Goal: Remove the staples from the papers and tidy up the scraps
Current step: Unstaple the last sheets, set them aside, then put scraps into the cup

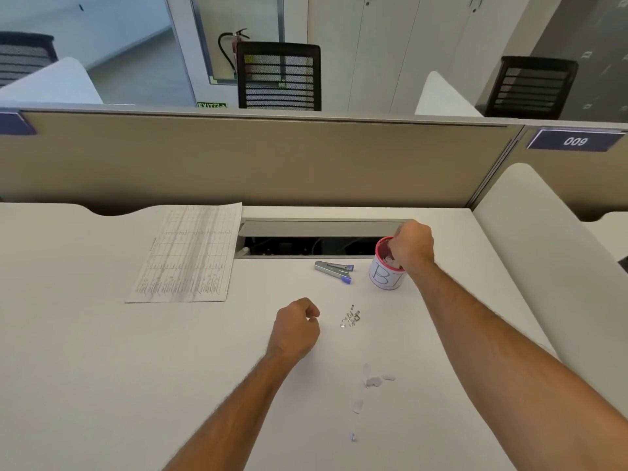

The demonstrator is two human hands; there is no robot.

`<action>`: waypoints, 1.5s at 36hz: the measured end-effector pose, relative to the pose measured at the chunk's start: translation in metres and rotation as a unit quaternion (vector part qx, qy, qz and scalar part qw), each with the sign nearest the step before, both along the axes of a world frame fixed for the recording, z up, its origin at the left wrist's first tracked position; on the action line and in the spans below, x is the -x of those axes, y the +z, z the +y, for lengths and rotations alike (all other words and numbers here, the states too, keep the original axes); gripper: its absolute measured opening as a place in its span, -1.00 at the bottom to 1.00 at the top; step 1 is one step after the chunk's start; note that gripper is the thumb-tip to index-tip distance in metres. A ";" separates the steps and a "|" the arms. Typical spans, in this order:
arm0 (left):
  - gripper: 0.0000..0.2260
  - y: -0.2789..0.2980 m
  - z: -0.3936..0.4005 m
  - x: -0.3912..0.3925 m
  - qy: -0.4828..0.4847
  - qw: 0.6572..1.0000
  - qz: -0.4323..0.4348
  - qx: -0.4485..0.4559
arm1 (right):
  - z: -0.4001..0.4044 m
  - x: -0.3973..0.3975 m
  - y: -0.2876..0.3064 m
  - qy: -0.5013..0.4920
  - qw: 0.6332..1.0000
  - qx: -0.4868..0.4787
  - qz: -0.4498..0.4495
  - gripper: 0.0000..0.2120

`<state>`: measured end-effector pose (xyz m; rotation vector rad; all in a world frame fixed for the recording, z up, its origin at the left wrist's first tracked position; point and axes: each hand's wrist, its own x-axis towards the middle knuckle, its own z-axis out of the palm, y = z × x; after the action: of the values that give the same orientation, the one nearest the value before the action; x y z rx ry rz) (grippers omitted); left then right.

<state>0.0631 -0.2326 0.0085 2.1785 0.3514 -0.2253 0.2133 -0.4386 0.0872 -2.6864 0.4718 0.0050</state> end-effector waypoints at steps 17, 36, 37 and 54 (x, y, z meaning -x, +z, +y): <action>-0.77 0.006 -0.023 0.072 -0.080 0.980 0.178 0.046 | 0.001 0.074 -0.020 0.133 0.980 -0.145 -0.004 -0.78; -0.69 0.007 -0.051 0.119 -0.058 0.947 0.267 0.169 | -0.018 0.188 -0.082 0.140 0.979 -0.086 0.124 -0.59; -0.65 0.006 -0.051 0.119 -0.047 0.950 0.255 0.172 | -0.017 0.191 -0.085 0.138 0.978 -0.094 0.125 -0.60; -0.62 -0.002 -0.059 0.085 0.045 0.960 0.160 0.225 | -0.001 0.220 -0.089 0.175 0.965 -0.161 0.107 -0.64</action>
<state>-0.0221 -0.2919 0.0065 1.6717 0.5236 -0.5552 -0.0064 -0.4398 -0.0021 -2.4177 0.0427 0.4378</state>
